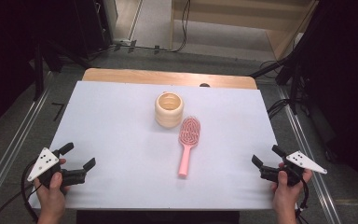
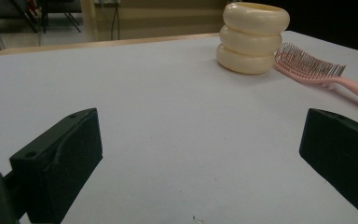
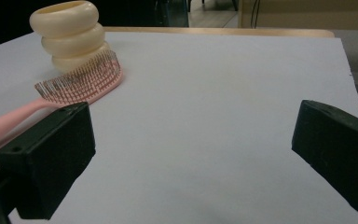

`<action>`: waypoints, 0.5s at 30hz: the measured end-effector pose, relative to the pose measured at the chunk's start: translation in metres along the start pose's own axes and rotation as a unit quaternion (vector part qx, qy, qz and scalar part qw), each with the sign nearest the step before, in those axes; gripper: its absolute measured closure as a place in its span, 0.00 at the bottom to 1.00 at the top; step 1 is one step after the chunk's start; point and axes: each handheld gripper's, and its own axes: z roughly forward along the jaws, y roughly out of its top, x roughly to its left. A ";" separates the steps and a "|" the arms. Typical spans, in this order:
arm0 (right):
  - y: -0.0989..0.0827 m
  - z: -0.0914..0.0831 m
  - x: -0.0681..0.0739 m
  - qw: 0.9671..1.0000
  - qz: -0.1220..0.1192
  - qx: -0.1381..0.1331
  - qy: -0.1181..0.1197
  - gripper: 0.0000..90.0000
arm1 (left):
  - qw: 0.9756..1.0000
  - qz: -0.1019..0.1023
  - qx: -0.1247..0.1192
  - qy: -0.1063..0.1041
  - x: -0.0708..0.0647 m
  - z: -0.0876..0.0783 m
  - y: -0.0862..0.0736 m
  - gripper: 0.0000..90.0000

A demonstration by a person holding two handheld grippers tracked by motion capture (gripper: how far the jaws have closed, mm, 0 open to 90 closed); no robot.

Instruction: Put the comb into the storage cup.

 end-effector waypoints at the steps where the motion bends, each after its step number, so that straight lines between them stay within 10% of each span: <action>1: 0.002 0.001 0.003 1.000 -0.008 0.001 0.000 0.00 | 1.000 0.000 0.000 0.000 0.000 0.000 0.000 0.00; 15: 0.030 0.009 0.050 0.997 -0.051 0.036 0.034 0.14 | 1.000 -0.002 0.000 0.005 0.000 0.000 0.000 0.00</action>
